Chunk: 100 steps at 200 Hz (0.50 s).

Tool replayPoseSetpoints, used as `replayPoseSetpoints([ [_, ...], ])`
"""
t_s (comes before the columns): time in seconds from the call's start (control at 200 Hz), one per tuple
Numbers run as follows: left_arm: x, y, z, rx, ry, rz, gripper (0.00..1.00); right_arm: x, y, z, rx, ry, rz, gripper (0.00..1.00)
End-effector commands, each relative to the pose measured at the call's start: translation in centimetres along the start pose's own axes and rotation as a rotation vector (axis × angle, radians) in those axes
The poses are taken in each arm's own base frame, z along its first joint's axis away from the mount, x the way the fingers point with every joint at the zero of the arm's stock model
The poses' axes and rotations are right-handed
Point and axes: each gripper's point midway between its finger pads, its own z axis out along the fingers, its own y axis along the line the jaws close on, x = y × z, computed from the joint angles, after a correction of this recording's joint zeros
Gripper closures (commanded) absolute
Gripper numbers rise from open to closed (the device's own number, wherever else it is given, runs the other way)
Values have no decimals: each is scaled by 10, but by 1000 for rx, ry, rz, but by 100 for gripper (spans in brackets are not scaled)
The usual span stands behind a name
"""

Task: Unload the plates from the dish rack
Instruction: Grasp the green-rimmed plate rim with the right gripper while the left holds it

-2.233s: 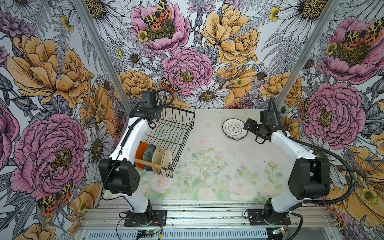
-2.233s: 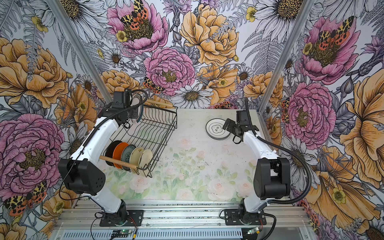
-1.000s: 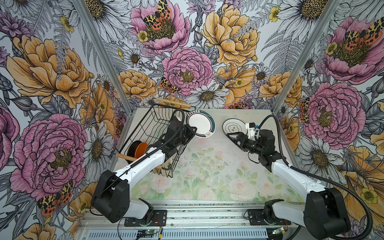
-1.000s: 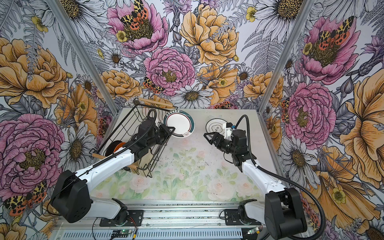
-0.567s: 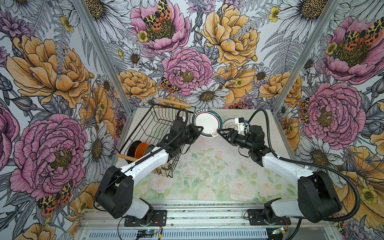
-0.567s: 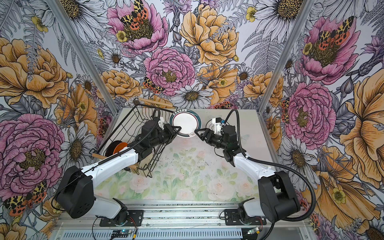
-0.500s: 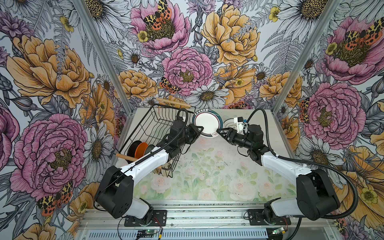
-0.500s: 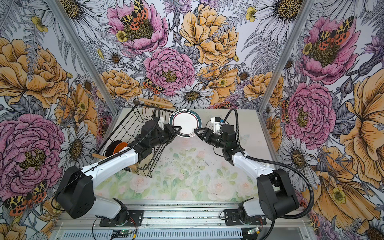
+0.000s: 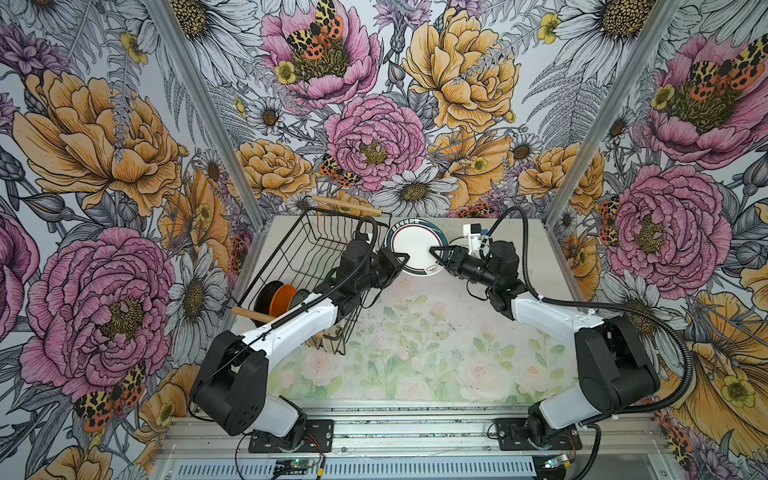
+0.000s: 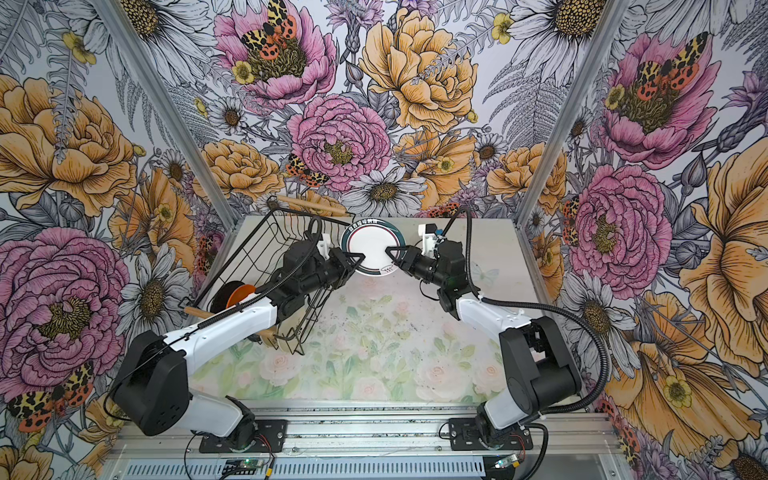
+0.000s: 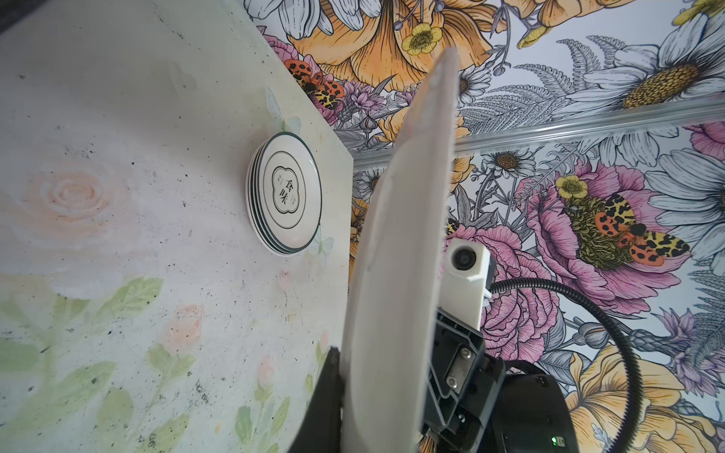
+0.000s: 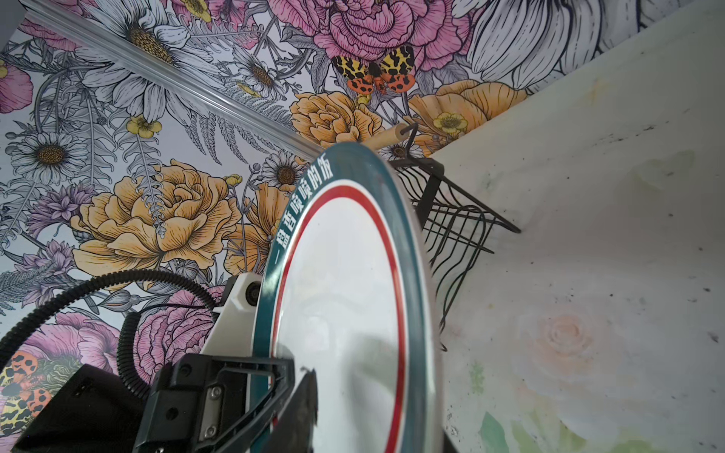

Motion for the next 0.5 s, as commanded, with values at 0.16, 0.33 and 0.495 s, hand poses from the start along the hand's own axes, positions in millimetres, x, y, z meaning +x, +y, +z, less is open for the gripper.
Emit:
replayPoseSetpoints([
  [0.16,3,-31,8,101,35,39,87,-11,25,1,-74,-31,-43,81],
  [0.33,4,-35,7,113,42,47,83,-9,25,-2,-70,-32,-37,91],
  [0.495,8,-41,9,131,59,71,70,-9,27,-4,-71,-30,-45,96],
])
